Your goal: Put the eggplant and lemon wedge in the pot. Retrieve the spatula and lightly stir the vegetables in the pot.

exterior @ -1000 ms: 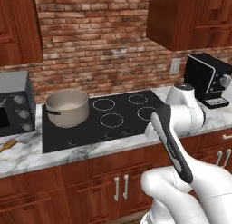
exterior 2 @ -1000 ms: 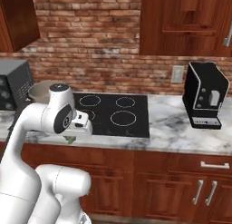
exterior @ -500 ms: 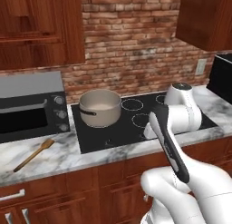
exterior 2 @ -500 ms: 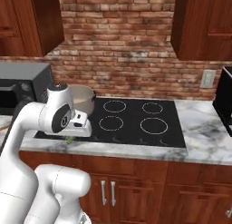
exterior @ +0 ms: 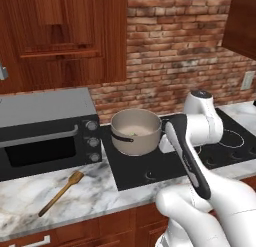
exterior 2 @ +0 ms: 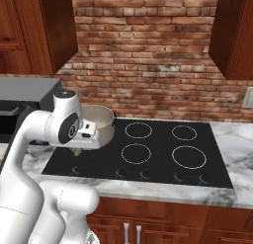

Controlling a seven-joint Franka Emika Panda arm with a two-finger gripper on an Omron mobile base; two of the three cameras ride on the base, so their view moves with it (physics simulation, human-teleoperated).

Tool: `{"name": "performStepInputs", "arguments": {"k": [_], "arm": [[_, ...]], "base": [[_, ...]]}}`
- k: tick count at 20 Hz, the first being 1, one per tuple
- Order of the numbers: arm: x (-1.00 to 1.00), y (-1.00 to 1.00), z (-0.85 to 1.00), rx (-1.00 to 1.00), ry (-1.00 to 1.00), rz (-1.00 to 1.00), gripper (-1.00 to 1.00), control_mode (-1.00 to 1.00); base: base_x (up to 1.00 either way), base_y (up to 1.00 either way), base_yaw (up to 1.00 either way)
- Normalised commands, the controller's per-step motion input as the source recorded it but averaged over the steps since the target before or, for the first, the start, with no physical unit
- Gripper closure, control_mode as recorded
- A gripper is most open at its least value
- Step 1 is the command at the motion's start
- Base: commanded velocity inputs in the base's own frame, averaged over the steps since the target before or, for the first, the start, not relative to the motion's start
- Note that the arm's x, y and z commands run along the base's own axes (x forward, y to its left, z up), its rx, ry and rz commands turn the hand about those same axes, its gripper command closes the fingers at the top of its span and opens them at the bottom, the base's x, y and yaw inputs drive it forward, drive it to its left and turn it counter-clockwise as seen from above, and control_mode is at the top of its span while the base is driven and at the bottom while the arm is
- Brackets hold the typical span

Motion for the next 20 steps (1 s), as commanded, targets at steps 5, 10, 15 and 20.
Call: {"name": "performStepInputs", "arguments": {"k": [5, 10, 15, 20], "arm": [[0.09, 0.09, 0.02, -0.02, 0.02, 0.00, 1.00, -1.00], [0.75, 0.38, 0.08, -0.05, 0.05, 0.00, 1.00, -1.00], [0.77, 0.09, 0.10, -0.05, 0.00, 0.01, 1.00, -1.00], [0.55, 0.07, 0.74, 0.00, -0.02, 0.00, 1.00, -1.00]], "base": [[0.29, 0.50, 0.00], [0.00, 0.00, 0.00], [0.00, 0.00, 0.00], [0.00, 0.00, 0.00]]}}
